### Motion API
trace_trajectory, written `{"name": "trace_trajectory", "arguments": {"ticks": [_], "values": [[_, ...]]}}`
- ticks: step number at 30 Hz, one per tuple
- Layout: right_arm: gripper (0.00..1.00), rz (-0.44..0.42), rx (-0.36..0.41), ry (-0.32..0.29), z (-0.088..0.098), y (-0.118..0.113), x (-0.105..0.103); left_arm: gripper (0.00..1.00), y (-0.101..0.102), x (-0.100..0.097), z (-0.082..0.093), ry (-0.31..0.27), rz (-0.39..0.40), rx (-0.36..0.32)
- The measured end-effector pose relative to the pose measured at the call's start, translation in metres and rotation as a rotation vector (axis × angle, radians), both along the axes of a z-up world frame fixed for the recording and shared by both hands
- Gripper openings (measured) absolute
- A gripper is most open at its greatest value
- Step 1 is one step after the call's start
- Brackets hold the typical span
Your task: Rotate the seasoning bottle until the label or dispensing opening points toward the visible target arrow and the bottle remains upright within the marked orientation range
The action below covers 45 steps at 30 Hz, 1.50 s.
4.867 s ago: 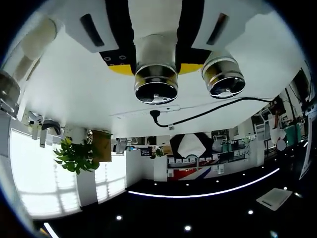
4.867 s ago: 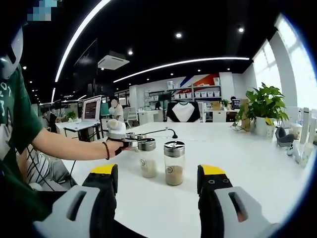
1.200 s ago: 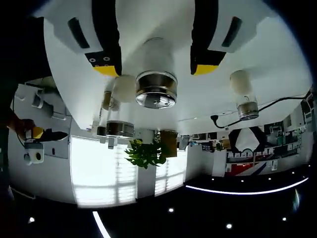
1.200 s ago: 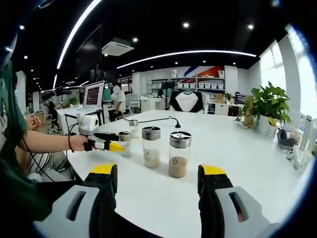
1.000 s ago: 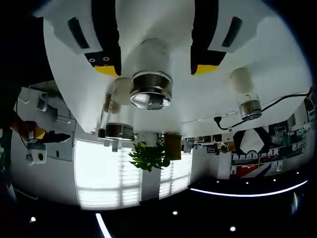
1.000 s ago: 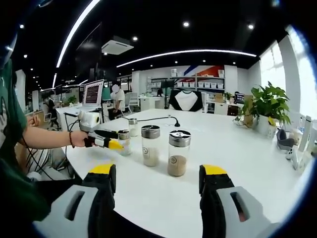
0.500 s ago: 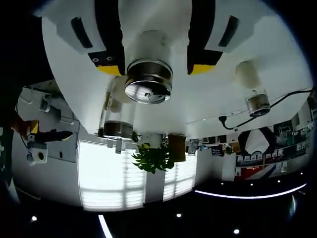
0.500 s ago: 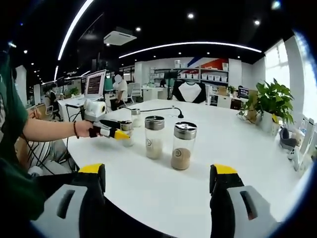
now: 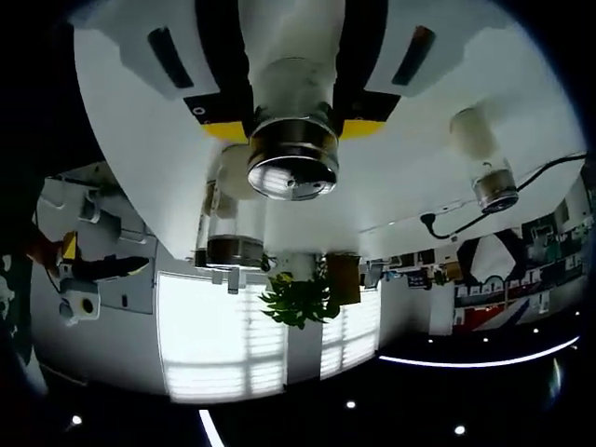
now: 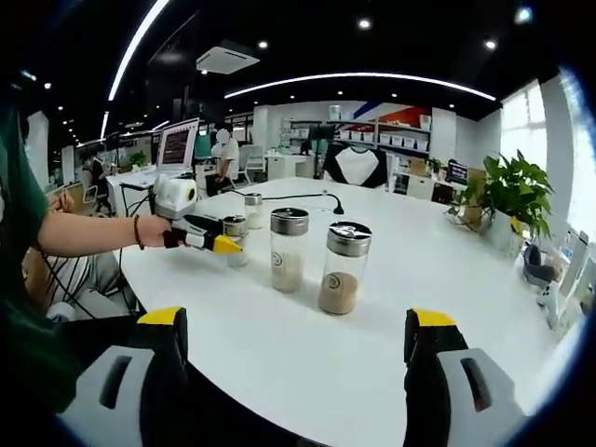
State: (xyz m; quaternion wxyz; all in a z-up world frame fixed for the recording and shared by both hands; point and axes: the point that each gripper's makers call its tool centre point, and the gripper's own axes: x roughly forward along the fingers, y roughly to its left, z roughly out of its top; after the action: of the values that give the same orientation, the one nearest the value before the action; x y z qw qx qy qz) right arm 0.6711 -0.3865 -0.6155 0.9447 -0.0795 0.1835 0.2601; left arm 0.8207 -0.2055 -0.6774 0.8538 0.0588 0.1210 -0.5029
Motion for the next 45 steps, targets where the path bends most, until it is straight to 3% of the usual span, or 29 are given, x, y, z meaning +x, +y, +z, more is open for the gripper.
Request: {"name": "trace_trajectory", "arguments": {"ticks": [17, 24, 38, 45], "values": [[0.99, 0.010, -0.025, 0.007, -0.0018, 0.0035, -0.0009, 0.35, 0.0016, 0.0024, -0.0031, -0.013, 0.048, -0.011], [0.98, 0.018, 0.014, 0.009, 0.0016, 0.0072, -0.0002, 0.35, -0.0007, -0.0019, -0.0021, -0.010, 0.084, -0.013], [0.98, 0.000, 0.007, 0.022, -0.0012, 0.0026, -0.0002, 0.35, 0.0046, 0.0053, -0.0030, -0.015, 0.250, -0.026], [0.98, 0.000, 0.004, 0.023, -0.0016, 0.0030, -0.0001, 0.35, 0.0076, 0.0072, -0.0034, -0.013, 0.378, -0.017]]}}
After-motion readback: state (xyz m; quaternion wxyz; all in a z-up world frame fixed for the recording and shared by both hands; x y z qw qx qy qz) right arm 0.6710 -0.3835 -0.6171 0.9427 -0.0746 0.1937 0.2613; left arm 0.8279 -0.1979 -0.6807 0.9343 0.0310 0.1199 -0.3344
